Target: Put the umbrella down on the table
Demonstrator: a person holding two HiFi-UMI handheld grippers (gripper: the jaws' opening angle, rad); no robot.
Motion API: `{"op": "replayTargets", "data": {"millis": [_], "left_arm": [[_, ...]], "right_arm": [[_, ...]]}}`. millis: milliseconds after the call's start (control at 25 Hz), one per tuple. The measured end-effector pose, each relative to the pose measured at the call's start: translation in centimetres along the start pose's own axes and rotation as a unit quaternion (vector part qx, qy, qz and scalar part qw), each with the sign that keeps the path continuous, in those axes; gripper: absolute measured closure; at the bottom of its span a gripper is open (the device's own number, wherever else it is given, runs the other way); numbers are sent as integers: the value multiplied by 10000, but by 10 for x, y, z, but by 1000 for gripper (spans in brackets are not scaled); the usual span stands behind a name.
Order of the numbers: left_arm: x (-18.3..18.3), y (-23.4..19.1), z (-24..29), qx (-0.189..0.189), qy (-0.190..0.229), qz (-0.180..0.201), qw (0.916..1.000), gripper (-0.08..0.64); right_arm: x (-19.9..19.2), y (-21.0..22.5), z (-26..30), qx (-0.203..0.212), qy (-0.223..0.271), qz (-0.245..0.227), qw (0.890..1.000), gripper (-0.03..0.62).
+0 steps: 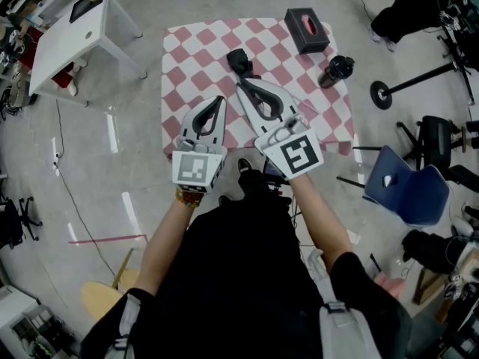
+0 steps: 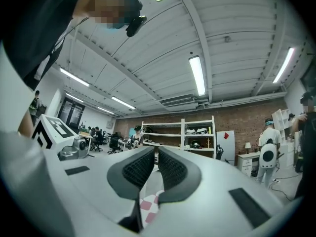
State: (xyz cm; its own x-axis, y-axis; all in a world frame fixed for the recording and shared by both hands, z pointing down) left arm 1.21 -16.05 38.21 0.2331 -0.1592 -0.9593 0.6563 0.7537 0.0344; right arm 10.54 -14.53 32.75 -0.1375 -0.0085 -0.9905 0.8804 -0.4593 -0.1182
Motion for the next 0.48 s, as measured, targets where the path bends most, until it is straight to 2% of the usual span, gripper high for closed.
{"op": "replayTargets", "data": {"millis": [480], "left_arm": [[-5, 11, -8, -92, 49, 110, 9999, 545]], "right_arm": [[-29, -3, -23, -137, -169, 33, 9998, 561]]}}
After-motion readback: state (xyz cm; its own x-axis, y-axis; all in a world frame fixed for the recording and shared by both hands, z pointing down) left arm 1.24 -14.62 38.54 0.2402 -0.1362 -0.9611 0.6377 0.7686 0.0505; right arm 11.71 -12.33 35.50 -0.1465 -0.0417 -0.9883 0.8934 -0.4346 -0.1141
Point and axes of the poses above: the fingertips, and each gripper's own axes: z forward along the fingers, y to its right, x out of its top, the point moved 5 cm from there along -z, backward along the fingers, and after that the axes turned 15 degrees about -y, right-handed, at the moved point
